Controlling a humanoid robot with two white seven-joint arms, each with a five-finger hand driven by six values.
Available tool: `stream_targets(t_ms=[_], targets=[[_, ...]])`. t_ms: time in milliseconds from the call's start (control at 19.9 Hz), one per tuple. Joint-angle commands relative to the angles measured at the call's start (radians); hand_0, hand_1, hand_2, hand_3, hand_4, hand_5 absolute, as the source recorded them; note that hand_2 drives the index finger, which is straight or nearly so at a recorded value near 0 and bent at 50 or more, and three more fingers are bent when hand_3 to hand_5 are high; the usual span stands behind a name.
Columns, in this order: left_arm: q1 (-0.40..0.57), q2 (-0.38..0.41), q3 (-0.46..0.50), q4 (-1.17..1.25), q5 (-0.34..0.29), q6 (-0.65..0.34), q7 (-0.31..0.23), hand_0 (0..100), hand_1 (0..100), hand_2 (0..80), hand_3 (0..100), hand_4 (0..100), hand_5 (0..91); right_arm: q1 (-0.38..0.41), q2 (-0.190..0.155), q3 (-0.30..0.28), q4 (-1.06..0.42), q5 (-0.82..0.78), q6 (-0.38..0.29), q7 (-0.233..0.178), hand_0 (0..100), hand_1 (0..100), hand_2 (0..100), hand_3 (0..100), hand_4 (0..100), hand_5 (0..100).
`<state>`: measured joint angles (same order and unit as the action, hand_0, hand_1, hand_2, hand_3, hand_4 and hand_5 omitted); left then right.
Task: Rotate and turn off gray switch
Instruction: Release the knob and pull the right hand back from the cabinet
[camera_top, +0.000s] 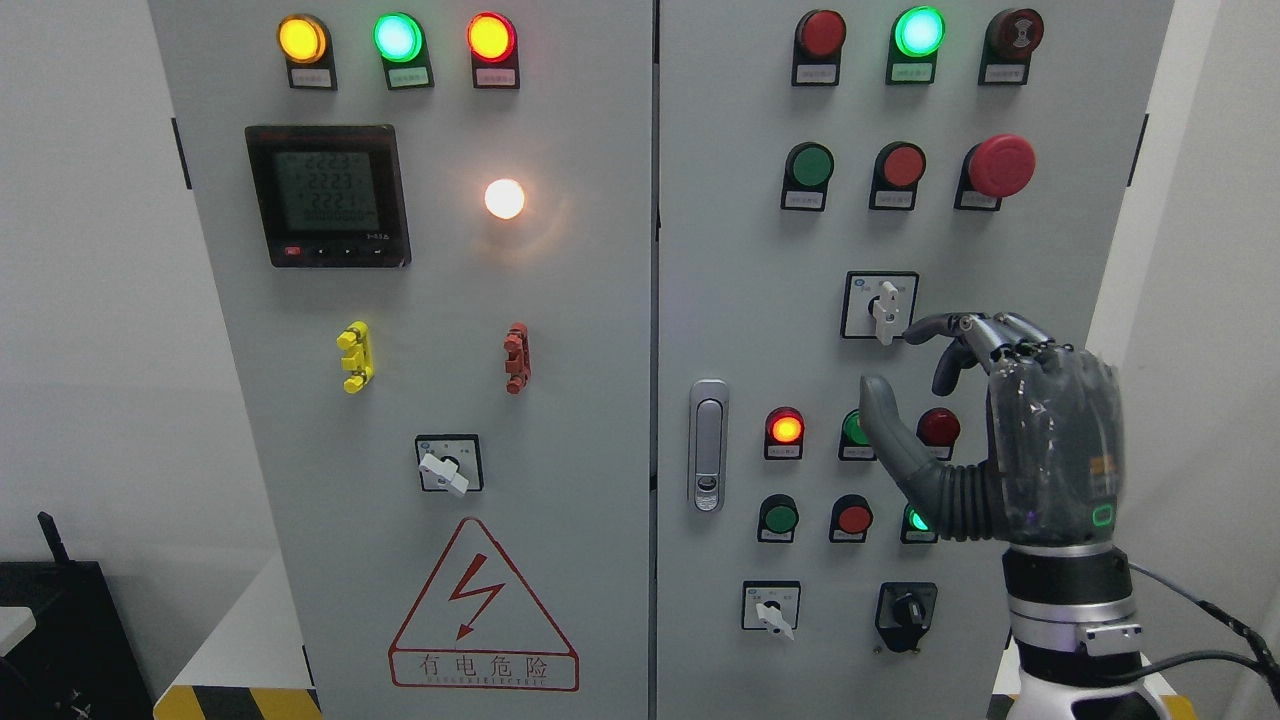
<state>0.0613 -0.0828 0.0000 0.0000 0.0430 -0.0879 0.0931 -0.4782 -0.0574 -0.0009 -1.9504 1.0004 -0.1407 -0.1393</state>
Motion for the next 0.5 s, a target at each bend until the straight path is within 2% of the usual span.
stream_targets(t_ms=[0,100,201,301,451], targets=[[0.000,0.000,-0.002,0.015,0.000,0.000,0.000,12,39,0.0,0,0,0.0,0.079,-0.143,-0.039,-0.074,-0.075,-0.008,0.013,44,24,24,15,3,0],[0.000,0.000,-0.002,0.015,0.000,0.000,0.000,12,39,0.0,0,0,0.0,0.089,-0.180,-0.041,-0.074,-0.100,-0.005,0.014,38,23,20,9,0,0],[0.000,0.000,-0.002,0.014,0.000,0.000,0.000,12,39,0.0,0,0,0.0,0.090,-0.197,-0.050,-0.073,-0.105,-0.005,0.027,34,24,17,5,0,0],[0.000,0.000,-0.002,0.014,0.000,0.000,0.000,12,39,0.0,0,0,0.0,0.090,-0.196,-0.054,-0.073,-0.106,-0.003,0.053,32,24,15,3,0,0],[0.000,0.000,-0.002,0.014,0.000,0.000,-0.001,12,39,0.0,0,0,0.0,0.089,-0.196,-0.050,-0.073,-0.106,-0.005,0.058,30,24,13,2,0,0]])
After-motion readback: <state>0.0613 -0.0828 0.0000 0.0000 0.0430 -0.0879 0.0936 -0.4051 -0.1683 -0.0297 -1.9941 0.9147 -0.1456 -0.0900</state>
